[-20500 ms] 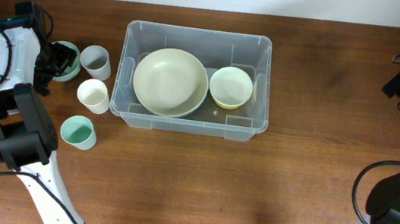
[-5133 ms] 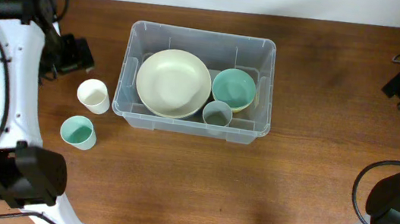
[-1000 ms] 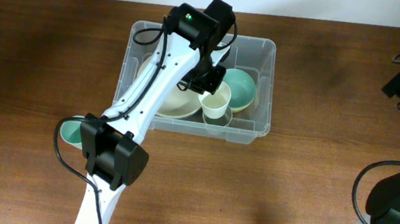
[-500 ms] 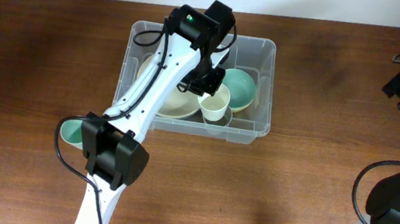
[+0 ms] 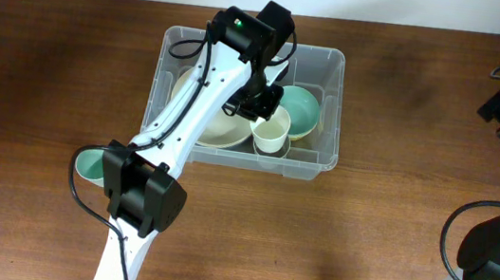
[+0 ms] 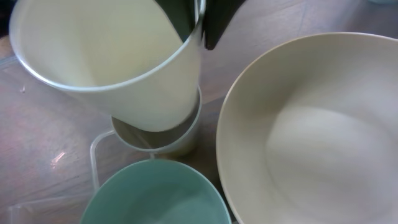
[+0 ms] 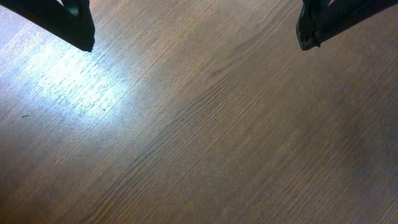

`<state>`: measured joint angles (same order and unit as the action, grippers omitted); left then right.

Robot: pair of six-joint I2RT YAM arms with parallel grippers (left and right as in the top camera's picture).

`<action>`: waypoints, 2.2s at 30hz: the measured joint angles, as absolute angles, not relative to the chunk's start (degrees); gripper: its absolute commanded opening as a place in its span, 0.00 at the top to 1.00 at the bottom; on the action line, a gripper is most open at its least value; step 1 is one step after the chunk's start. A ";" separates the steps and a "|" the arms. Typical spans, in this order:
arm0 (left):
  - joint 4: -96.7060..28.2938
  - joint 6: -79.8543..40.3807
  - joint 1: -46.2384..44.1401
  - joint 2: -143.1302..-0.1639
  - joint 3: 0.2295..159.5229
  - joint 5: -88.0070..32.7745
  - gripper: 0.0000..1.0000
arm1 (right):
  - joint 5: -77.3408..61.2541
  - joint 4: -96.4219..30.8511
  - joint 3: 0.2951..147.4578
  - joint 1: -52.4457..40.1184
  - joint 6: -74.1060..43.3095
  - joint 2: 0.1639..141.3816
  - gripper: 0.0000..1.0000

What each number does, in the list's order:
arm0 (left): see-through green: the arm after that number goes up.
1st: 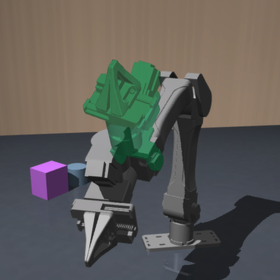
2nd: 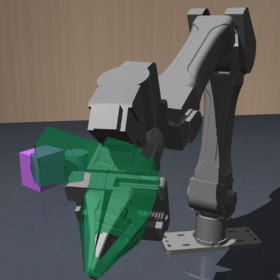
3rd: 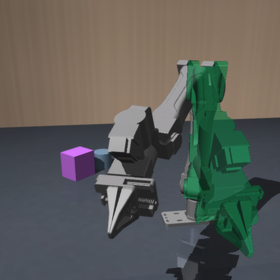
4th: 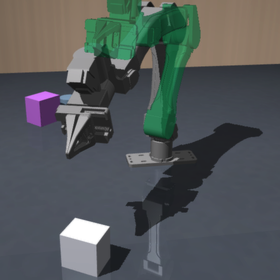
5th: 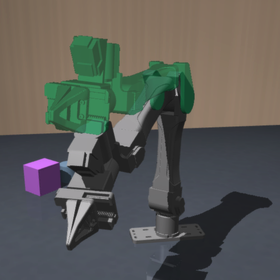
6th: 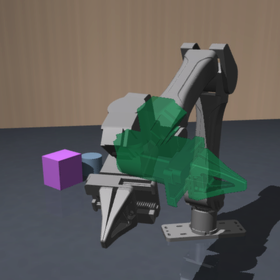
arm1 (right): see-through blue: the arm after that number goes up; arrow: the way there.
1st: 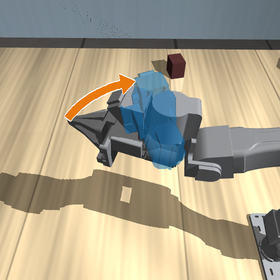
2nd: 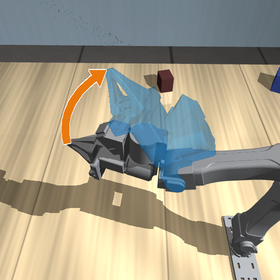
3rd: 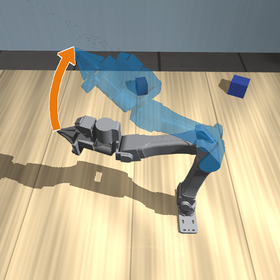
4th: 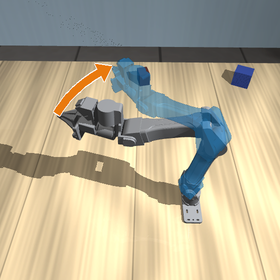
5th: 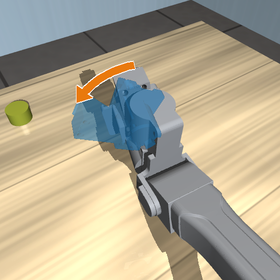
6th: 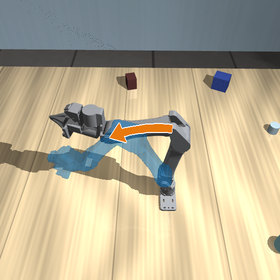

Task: Pack container
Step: 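Lower the cream cup into the grey cup and release, then withdraw the left gripper to the mint green cup at left, then grip the mint green cup with the left gripper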

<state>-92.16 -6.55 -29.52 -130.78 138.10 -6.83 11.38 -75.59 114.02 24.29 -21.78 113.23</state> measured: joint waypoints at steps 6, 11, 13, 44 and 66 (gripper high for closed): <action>-92.14 -6.81 -29.54 -130.78 138.10 -7.05 0.71 | 11.38 -75.59 114.02 24.29 -21.78 113.23 0.01; -92.01 -6.85 -29.58 -130.78 138.10 -7.05 0.61 | 11.38 -75.59 114.02 24.29 -21.82 113.23 0.01; -91.33 -6.87 -29.56 -130.78 138.10 -6.98 0.59 | 11.38 -75.59 114.02 24.29 -21.80 113.23 0.01; -96.44 -40.32 1.17 -94.76 110.80 19.18 0.37 | 11.35 -75.64 114.02 24.29 -21.78 113.23 0.01; -74.13 -51.79 8.34 -92.12 71.00 14.76 0.38 | 11.38 -75.59 114.02 24.29 -21.80 113.23 0.01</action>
<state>-74.13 -51.79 8.34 -92.12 71.00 14.76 11.38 -75.59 114.02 24.29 -21.80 113.23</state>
